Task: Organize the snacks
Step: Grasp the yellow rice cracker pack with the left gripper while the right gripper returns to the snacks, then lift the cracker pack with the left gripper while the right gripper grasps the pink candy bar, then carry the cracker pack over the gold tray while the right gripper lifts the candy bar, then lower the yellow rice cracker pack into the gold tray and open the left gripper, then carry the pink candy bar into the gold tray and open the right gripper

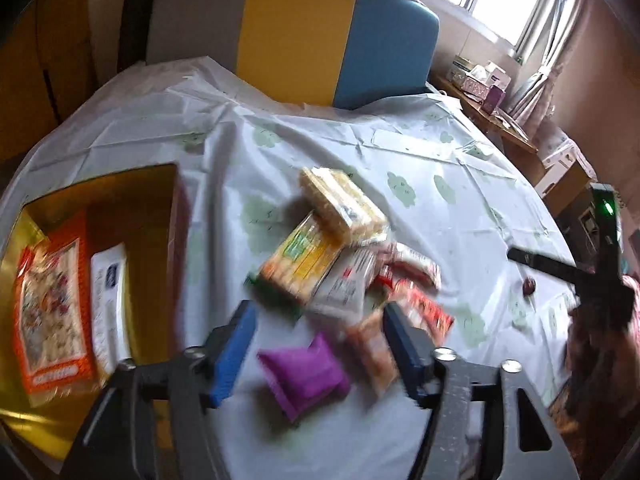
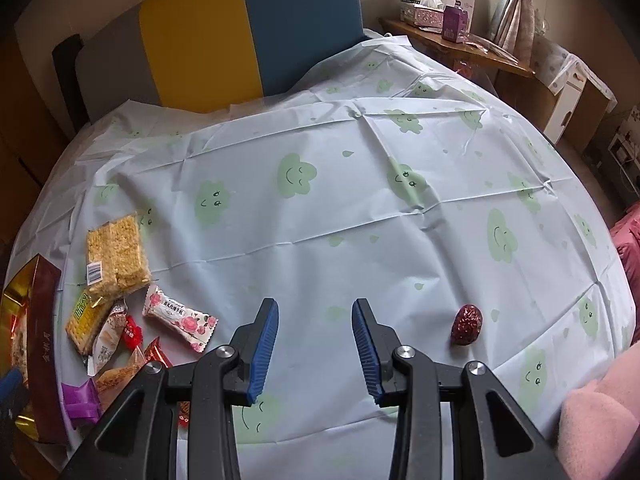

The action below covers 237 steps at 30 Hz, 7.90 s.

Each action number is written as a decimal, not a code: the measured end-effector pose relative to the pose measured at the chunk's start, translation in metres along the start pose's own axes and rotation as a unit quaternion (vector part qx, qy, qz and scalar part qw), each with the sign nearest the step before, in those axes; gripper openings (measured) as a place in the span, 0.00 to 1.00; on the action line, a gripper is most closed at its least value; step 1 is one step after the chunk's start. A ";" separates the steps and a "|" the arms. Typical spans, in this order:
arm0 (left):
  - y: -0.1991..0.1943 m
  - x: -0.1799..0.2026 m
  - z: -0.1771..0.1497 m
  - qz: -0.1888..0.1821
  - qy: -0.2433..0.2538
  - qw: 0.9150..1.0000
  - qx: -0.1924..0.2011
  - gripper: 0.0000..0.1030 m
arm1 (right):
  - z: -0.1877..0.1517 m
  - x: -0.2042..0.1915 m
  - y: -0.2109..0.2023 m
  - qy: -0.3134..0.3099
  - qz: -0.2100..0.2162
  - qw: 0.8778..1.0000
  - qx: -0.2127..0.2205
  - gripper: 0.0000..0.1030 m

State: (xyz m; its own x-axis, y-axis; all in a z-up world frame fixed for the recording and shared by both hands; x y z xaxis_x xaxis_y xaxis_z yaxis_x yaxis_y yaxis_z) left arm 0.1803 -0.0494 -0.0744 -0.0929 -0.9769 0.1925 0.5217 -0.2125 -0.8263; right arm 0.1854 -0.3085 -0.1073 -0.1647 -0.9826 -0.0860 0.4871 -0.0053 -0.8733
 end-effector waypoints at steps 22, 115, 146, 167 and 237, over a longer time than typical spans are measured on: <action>0.155 0.034 0.083 0.134 0.030 0.983 -0.124 0.85 | 0.006 -0.006 -0.004 0.021 0.064 0.998 -0.002 0.40; 0.005 -0.016 -0.152 0.008 0.131 0.991 -0.011 0.78 | -0.050 -0.082 0.063 -0.191 0.002 0.972 -0.137 0.27; -0.070 -0.148 -0.007 0.022 -0.075 0.994 0.078 0.73 | -0.058 -0.072 0.065 -0.186 0.010 0.974 -0.126 0.29; -0.021 -0.182 0.013 0.101 -0.105 0.988 0.046 0.76 | -0.062 -0.081 0.062 -0.211 -0.006 0.970 -0.116 0.29; -0.121 -0.233 -0.085 0.192 -0.176 0.957 0.126 0.74 | -0.136 -0.363 -0.044 -0.185 0.273 0.938 -0.108 0.30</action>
State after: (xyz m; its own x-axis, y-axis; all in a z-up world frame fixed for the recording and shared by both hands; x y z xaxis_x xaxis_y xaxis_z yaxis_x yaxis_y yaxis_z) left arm 0.0668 0.2019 -0.0646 0.4141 -0.9043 0.1037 0.6529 0.2158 -0.7261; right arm 0.1076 0.0736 -0.1029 0.3876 -0.8249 -0.4114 0.2200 0.5161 -0.8278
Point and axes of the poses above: each gripper's, at about its wrist camera, not at the fingertips, and y roughly the way its jaws point, x to its right, z to its top, the point moved 10 cm from there along y, roughly the way its jaws point, and after that the axes turned 2 degrees about -x, right-handed, at the moved point
